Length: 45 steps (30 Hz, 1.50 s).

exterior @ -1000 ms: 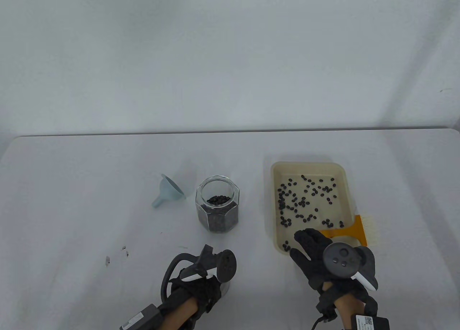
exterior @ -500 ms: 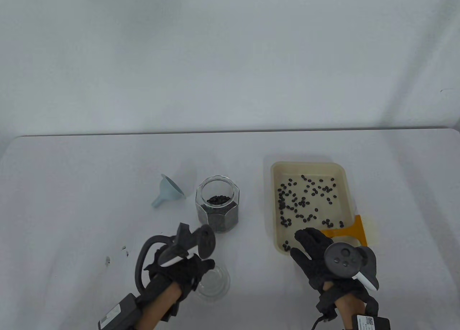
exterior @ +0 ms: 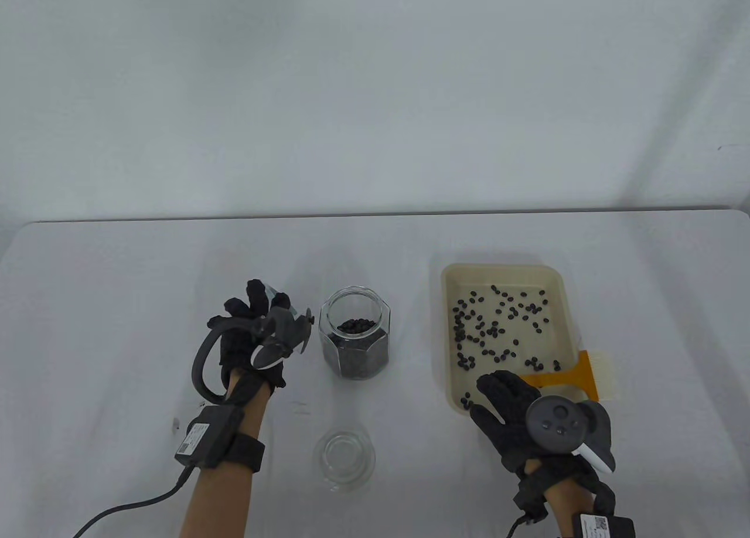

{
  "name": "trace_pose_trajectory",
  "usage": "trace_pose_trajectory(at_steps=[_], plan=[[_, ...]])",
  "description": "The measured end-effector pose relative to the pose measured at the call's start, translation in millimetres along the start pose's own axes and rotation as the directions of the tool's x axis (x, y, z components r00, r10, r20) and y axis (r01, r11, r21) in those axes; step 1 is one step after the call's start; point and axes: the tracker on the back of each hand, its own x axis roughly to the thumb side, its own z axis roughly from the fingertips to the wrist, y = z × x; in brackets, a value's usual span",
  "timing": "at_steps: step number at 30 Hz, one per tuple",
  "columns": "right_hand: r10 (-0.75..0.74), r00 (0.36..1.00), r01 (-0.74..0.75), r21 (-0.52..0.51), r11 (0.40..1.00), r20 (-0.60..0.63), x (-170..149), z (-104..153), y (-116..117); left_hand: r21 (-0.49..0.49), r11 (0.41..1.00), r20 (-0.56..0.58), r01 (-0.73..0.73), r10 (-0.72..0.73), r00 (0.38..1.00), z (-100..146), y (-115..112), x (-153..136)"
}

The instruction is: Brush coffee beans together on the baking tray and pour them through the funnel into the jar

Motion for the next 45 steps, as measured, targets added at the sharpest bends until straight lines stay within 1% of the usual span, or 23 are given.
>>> trace_pose_trajectory(at_steps=[2,3,5,6,7,8,10,11,12,13,14,18,21,25,28,31,35,37,40,41,45], plan=[[0.001,1.000,-0.001,0.002,1.000,0.007,1,0,0,0.055,0.995,-0.026,0.078,-0.077,0.997,-4,-3,11],[0.000,1.000,0.000,0.001,1.000,0.012,2,-1,1,0.089,0.992,-0.013,0.084,-0.083,0.996,-8,-4,16],[0.000,1.000,0.000,0.002,1.000,0.020,4,-1,1,0.062,0.997,-0.009,0.044,-0.043,0.999,-14,-4,19],[0.000,1.000,0.000,0.003,1.000,0.026,5,-1,1,0.027,1.000,0.001,-0.007,0.007,1.000,-21,-5,17],[0.000,1.000,0.000,0.004,1.000,0.029,5,-1,1,0.007,1.000,-0.014,-0.012,0.012,1.000,-22,-6,16],[-0.001,1.000,0.000,0.004,1.000,0.031,6,-1,1,-0.036,0.999,-0.008,-0.016,0.016,1.000,-27,-5,15],[-0.010,1.000,0.010,0.002,1.000,0.024,3,-3,1,-0.086,0.996,0.009,-0.033,0.034,0.999,-32,-4,9],[-0.016,1.000,0.016,0.002,1.000,0.016,1,-4,1,-0.109,0.991,0.036,-0.076,0.080,0.996,-35,-5,6],[-0.020,1.000,0.020,0.003,1.000,0.006,-1,-4,1,-0.109,0.988,0.029,-0.109,0.113,0.993,-38,-7,3],[-0.022,1.000,0.022,0.000,1.000,-0.007,-4,-3,0,-0.128,0.977,0.035,-0.172,0.178,0.983,-42,-10,1],[-0.021,1.000,0.021,-0.002,1.000,-0.010,-5,-3,-1,-0.134,0.973,0.037,-0.189,0.195,0.980,-44,-11,1],[-0.025,1.000,0.025,-0.014,1.000,-0.015,-7,-2,-3,-0.084,0.970,0.015,-0.229,0.231,0.973,-47,-19,0],[-0.018,1.000,0.018,-0.002,1.000,-0.008,-4,-3,-1,-0.087,0.958,0.035,-0.273,0.277,0.960,-49,-26,3],[-0.008,1.000,0.008,0.012,1.000,0.001,0,-3,3,-0.058,0.959,0.035,-0.277,0.279,0.960,-48,-32,7],[-0.002,1.000,0.002,0.008,1.000,0.005,0,-4,2,-0.047,0.969,0.043,-0.242,0.244,0.969,-48,-34,8],[-0.009,1.000,0.009,0.007,1.000,0.003,0,-4,2,-0.049,0.966,0.039,-0.253,0.255,0.966,-49,-32,7],[-0.010,1.000,0.010,0.007,1.000,0.001,1,-3,1,-0.033,0.987,0.035,-0.158,0.159,0.987,-51,-31,7],[-0.011,1.000,0.011,0.006,1.000,0.002,1,-3,1,-0.021,0.989,0.022,-0.146,0.147,0.989,-50,-32,5],[-0.012,1.000,0.012,0.004,1.000,0.004,1,-3,1,-0.015,0.991,-0.002,-0.133,0.133,0.991,-46,-29,-4],[-0.012,1.000,0.012,0.004,1.000,0.004,1,-3,1,-0.004,0.988,-0.016,-0.152,0.152,0.988,-44,-27,-10],[-0.014,1.000,0.014,0.006,1.000,0.004,1,-3,1,0.042,0.955,-0.056,-0.293,0.295,0.954,-34,-15,-38]])
